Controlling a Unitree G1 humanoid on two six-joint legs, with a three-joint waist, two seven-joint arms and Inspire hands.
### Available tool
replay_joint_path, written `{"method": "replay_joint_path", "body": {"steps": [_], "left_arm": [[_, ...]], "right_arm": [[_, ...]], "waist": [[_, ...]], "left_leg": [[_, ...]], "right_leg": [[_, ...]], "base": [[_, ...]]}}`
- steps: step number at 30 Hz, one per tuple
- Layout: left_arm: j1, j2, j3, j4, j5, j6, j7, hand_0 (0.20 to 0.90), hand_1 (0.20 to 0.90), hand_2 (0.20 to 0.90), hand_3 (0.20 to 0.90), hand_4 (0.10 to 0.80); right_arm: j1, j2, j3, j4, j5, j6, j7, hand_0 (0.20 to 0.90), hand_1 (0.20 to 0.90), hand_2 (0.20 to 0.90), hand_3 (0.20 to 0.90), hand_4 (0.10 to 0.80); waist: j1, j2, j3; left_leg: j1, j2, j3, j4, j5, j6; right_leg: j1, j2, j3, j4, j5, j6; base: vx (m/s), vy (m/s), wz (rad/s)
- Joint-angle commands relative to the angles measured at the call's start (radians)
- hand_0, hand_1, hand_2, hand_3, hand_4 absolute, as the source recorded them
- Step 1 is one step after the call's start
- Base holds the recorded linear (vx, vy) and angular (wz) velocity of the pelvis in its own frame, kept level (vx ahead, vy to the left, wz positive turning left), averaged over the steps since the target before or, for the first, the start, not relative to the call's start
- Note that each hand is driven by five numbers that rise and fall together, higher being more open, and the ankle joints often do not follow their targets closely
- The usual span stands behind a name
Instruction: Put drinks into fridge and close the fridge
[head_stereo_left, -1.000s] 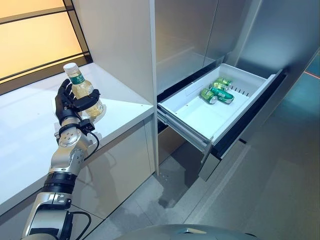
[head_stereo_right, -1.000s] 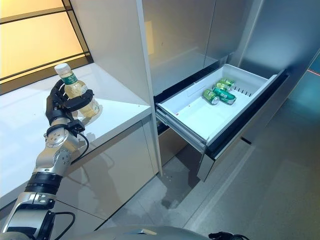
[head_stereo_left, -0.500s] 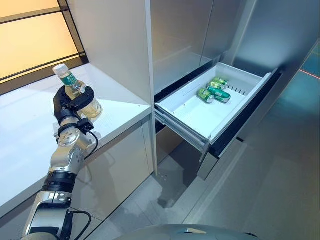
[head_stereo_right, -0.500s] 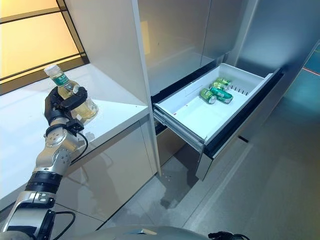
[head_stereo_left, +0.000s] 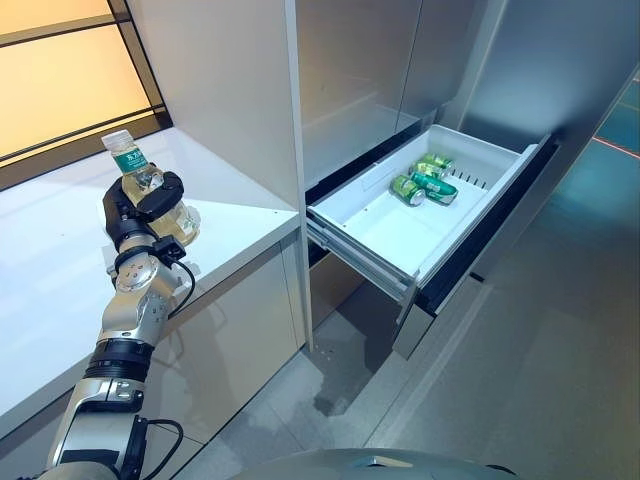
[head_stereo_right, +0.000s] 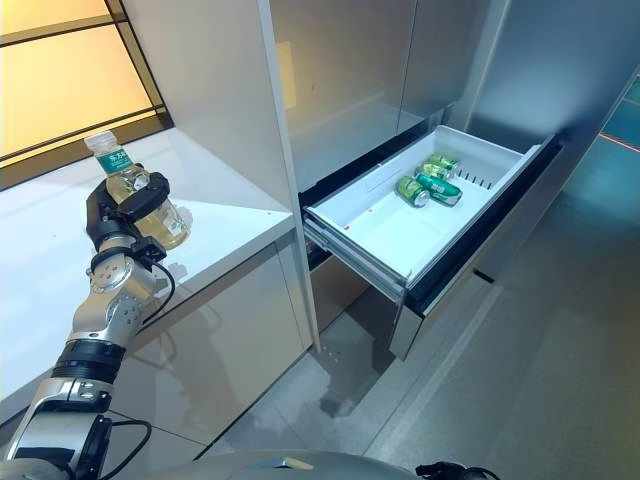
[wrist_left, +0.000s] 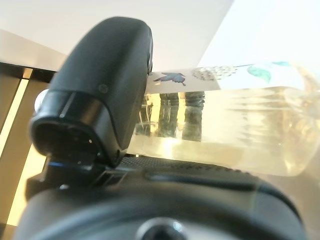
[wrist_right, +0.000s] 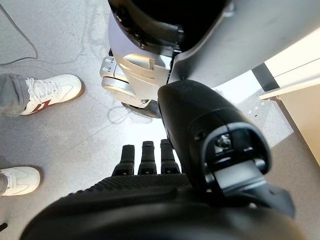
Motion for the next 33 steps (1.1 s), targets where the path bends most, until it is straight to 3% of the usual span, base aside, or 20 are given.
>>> {"method": "replay_joint_path", "body": {"steps": [1,11,18,19,21,23,28,33], "left_arm": [[-0.267,0.081,0.034,-0.015,0.047,-0.188,-0.023,0.3,0.3,0.3,0.2,0.1],[-0.245,0.07,-0.004,-0.183,0.052,-0.203,-0.06,0.3,0.3,0.3,0.2,0.1],[-0.207,0.02,-0.077,-0.336,0.075,-0.21,-0.09,0.3,0.3,0.3,0.2,0.1],[-0.205,0.016,-0.086,-0.344,0.075,-0.22,-0.098,0.3,0.3,0.3,0.2,0.1],[-0.189,0.01,-0.092,-0.333,0.073,-0.265,-0.128,0.3,0.3,0.3,0.2,0.1],[-0.196,0.008,-0.105,-0.347,0.064,-0.272,-0.135,0.3,0.3,0.3,0.2,0.1],[-0.216,0.011,-0.141,-0.387,0.054,-0.262,-0.113,0.3,0.3,0.3,0.2,0.1],[-0.191,0.001,-0.159,-0.425,0.05,-0.286,-0.14,0.3,0.3,0.3,0.2,0.1]], "right_arm": [[-0.008,0.001,0.048,-0.01,-0.045,-0.041,0.032,0.9,0.9,0.9,0.9,0.8],[-0.05,-0.033,0.154,-0.153,-0.185,-0.131,0.035,0.9,0.9,0.9,0.9,0.8],[-0.128,-0.063,0.263,-0.452,-0.207,-0.141,0.064,0.9,0.9,0.9,0.9,0.8],[-0.139,-0.066,0.278,-0.487,-0.211,-0.155,0.074,0.9,0.9,0.9,0.9,0.8],[-0.136,-0.06,0.289,-0.463,-0.249,-0.297,0.072,0.9,0.9,0.9,0.9,0.8],[-0.147,-0.045,0.318,-0.502,-0.267,-0.328,0.068,0.9,0.9,0.9,0.9,0.8],[-0.193,-0.043,0.406,-0.673,-0.236,-0.263,0.076,0.9,0.9,0.9,0.9,0.8],[-0.225,-0.055,0.424,-0.832,-0.152,-0.262,0.136,0.9,0.9,0.9,0.9,0.8]], "waist": [[0.002,0.026,-0.038],[0.027,0.022,-0.032],[0.056,0.015,-0.029],[0.06,0.014,-0.028],[0.064,0.02,-0.029],[0.07,0.024,-0.028],[0.083,0.026,-0.026],[0.092,0.023,-0.015]], "left_leg": [[0.029,-0.011,-0.017,0.01,-0.144,-0.006],[0.02,-0.015,-0.037,0.009,-0.139,-0.007],[0.01,-0.021,-0.063,0.007,-0.131,-0.007],[0.009,-0.022,-0.066,0.007,-0.131,-0.007],[0.002,-0.022,-0.069,0.007,-0.127,-0.006],[0.001,-0.026,-0.071,0.007,-0.128,-0.003],[-0.003,-0.029,-0.072,0.007,-0.127,-0.003],[-0.001,-0.031,-0.076,0.007,-0.122,-0.004]], "right_leg": [[-0.039,-0.022,0.008,0.03,-0.014,0.095],[-0.039,-0.027,-0.008,0.027,-0.011,0.095],[-0.039,-0.034,-0.025,0.022,-0.007,0.095],[-0.039,-0.035,-0.027,0.022,-0.006,0.096],[-0.044,-0.034,-0.027,0.026,-0.004,0.098],[-0.042,-0.038,-0.031,0.021,-0.005,0.1],[-0.04,-0.043,-0.042,0.019,-0.005,0.102],[-0.035,-0.048,-0.05,0.018,0.0,0.103]], "base": [[0.0,0.0,0.0],[-0.018,-0.002,0.01],[-0.037,0.008,0.05],[-0.035,0.021,0.1],[-0.04,0.028,0.09],[-0.039,0.053,0.04],[-0.043,0.036,0.09],[-0.034,0.018,0.03]]}}
